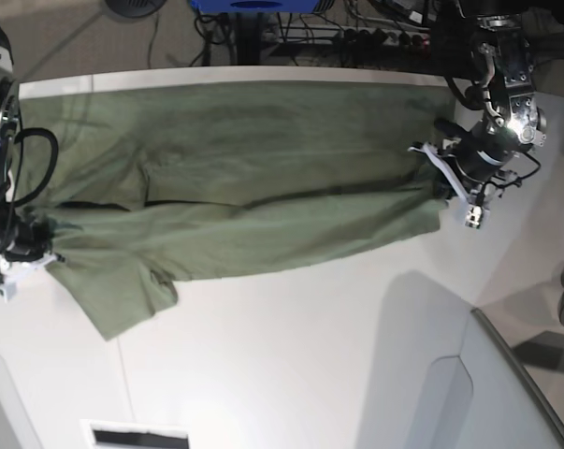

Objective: Layout the t-shirt on the table in an organized manner, then fold the t-shirt properly
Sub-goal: 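Hold the folded edge with both grippers and tug it straight, then pull the folded shirt toward the robot with both grippers, then hold the shirt edge with both grippers and stretch it taut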

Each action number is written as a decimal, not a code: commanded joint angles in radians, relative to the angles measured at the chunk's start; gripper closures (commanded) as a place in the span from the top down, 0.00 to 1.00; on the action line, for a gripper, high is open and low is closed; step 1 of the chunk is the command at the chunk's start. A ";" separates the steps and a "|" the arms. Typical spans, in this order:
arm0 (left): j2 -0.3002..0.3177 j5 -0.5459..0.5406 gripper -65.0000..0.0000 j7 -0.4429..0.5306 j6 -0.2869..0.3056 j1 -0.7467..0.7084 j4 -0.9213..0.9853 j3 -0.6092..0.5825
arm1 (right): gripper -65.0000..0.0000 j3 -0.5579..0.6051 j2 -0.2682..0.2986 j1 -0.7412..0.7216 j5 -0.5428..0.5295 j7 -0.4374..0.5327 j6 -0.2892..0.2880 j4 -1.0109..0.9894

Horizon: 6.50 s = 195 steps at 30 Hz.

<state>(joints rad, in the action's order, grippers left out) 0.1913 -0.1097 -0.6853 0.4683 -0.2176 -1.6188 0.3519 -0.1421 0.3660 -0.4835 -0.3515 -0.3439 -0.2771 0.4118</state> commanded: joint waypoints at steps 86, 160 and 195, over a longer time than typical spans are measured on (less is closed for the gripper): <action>0.040 -0.011 0.00 -0.009 0.028 0.677 0.503 -0.046 | 0.00 0.000 0.040 -0.001 -0.004 -0.016 -0.006 0.281; 0.038 -0.011 0.00 -0.007 0.028 0.568 0.434 -0.047 | 0.47 -0.001 -0.040 -0.136 0.332 -0.679 -0.007 0.307; 0.040 -0.011 0.00 -0.007 0.028 0.571 0.434 -0.044 | 0.47 0.097 -0.080 -0.174 0.335 -0.519 -0.006 0.160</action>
<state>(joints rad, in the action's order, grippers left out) 0.2188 -0.1097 -0.7151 0.4980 0.3267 -1.1687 0.3061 -0.0441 0.2768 -0.6212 -0.0154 -0.8669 -0.2844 0.5598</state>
